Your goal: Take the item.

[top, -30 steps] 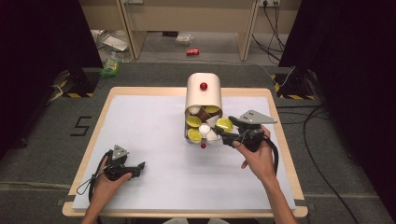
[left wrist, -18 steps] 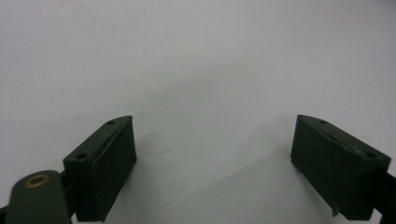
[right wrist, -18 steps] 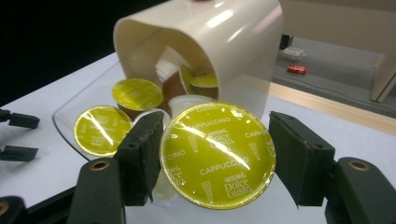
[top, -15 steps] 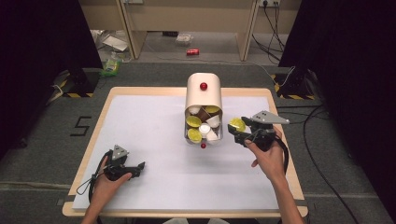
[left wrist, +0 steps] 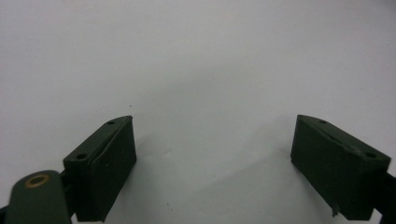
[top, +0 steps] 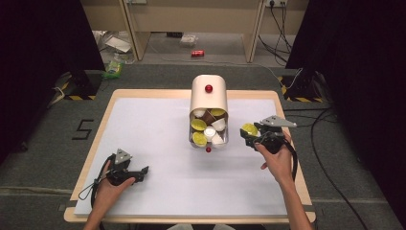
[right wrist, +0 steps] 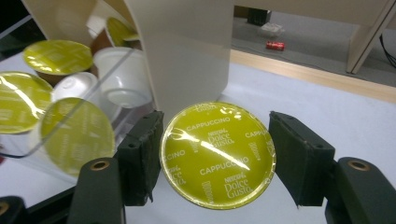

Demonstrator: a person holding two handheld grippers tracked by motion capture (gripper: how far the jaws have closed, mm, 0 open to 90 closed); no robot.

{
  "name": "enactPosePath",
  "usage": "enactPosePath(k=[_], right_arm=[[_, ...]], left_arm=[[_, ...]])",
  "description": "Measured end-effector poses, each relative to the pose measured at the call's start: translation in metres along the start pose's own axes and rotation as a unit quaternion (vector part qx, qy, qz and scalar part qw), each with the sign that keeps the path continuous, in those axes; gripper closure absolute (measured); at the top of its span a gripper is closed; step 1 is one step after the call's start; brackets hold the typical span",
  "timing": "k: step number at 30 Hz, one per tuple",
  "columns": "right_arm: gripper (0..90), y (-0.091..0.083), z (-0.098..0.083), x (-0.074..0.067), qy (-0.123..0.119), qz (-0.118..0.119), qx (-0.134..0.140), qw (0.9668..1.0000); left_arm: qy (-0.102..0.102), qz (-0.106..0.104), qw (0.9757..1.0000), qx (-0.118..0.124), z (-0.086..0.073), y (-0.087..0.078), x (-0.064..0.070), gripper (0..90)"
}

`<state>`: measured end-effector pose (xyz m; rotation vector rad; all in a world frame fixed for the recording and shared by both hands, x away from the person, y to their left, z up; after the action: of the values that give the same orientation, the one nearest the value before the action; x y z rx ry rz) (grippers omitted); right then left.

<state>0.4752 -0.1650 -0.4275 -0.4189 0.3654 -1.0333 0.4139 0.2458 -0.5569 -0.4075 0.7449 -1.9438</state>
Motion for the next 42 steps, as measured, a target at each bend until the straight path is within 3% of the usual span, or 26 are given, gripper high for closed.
enactPosePath(k=[21, 42], right_arm=[[38.1, 0.041, -0.033, 0.016, 0.005, -0.019, -0.045, 0.9988], [38.1, 0.07, -0.058, 0.021, -0.004, -0.03, -0.078, 0.9965]], left_arm=[[0.0, 0.0, 1.0, 0.0, 0.0, 0.0, 0.0, 13.3], [0.0, 0.0, 1.0, 0.0, 0.0, 0.0, 0.0, 13.3]])
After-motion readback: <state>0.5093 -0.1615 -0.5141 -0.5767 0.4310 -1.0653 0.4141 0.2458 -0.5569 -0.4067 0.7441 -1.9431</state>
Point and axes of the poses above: each handheld gripper's, and its own axes: y roughly forward along the jaws, z roughly out of its top, x roughly to its right, the point moved 8 cm from there along y, roughly forward along the jaws, and after that the axes turned 4 degrees about y, right-handed, at the moved point
